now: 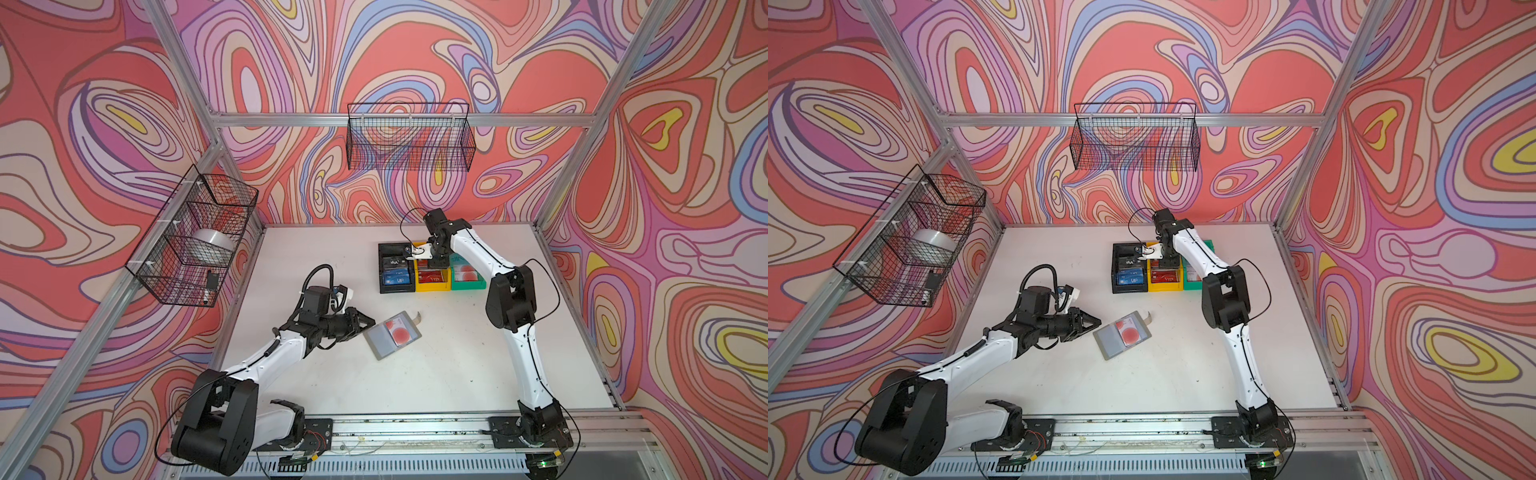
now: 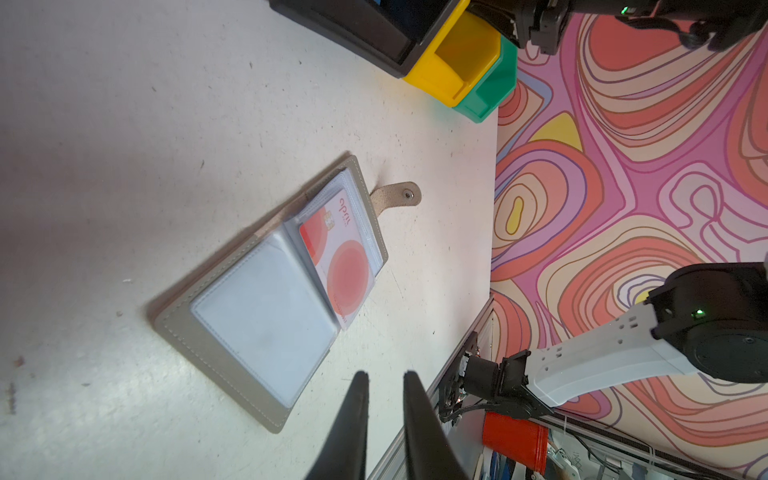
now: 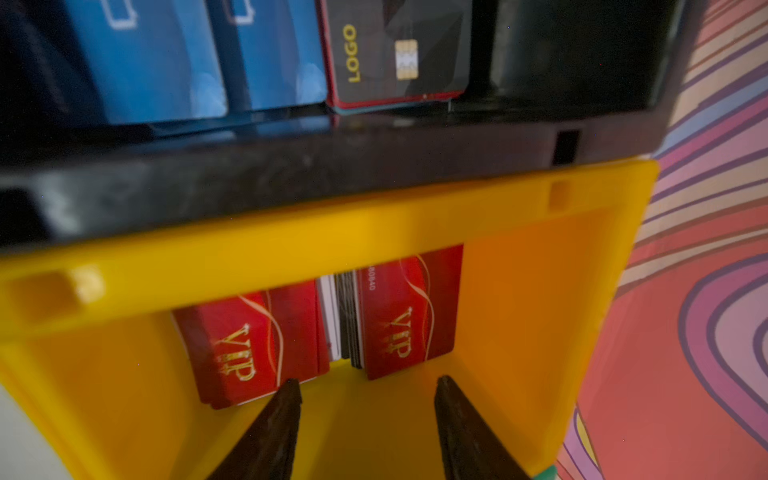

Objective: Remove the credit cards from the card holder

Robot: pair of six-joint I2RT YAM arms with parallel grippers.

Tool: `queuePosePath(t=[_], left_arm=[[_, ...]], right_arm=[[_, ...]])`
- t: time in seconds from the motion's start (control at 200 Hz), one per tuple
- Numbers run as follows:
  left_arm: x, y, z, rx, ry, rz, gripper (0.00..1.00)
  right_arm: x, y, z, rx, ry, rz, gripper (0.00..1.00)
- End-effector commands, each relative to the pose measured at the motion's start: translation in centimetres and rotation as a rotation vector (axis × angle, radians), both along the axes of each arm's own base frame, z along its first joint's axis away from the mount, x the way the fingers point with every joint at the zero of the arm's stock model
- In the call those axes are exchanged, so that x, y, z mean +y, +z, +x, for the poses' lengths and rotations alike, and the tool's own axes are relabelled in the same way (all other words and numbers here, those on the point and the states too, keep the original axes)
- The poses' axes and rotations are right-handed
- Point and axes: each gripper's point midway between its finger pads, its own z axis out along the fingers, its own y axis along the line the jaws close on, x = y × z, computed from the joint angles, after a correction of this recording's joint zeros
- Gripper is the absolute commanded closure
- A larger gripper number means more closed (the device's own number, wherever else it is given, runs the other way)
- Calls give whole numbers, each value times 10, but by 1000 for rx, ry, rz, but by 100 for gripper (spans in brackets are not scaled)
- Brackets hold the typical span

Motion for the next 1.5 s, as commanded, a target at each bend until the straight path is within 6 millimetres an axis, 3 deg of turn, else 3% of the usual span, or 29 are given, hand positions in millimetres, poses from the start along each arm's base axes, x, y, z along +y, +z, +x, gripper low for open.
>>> queuePosePath(t=[0.0,0.105,0.18,0.255,0.436,0.551,0.721,0.856,1.082,1.498], left_arm=[[2,-1,-1,-7,5,4,81],[7,-11,-3,20,12,49,81],[9,-23,-5,54,9,82,81],[9,-32,-5,81,3,82,81],[3,-48,-2,125,-7,59,81],[-2,-48,3,125,-11,29,81],[-12,-48,8,120,-31,-9,81],[-24,-52,9,124,-52,-25,81],[-40,-62,8,135,-78,-24,82],[-46,-76,8,159,-62,-47,81]], right_arm=[[2,37,16,-133,-83,57,46],[10,59,15,-204,-201,167,45],[19,70,3,-224,-287,248,48],[35,77,-20,-202,-325,309,49],[92,84,-96,-63,-365,487,51],[117,79,-143,140,-471,600,52],[131,47,-194,453,-622,674,68],[119,15,-213,523,-711,631,74],[117,-5,-234,612,-756,615,83],[112,-45,-241,654,-792,533,85]])
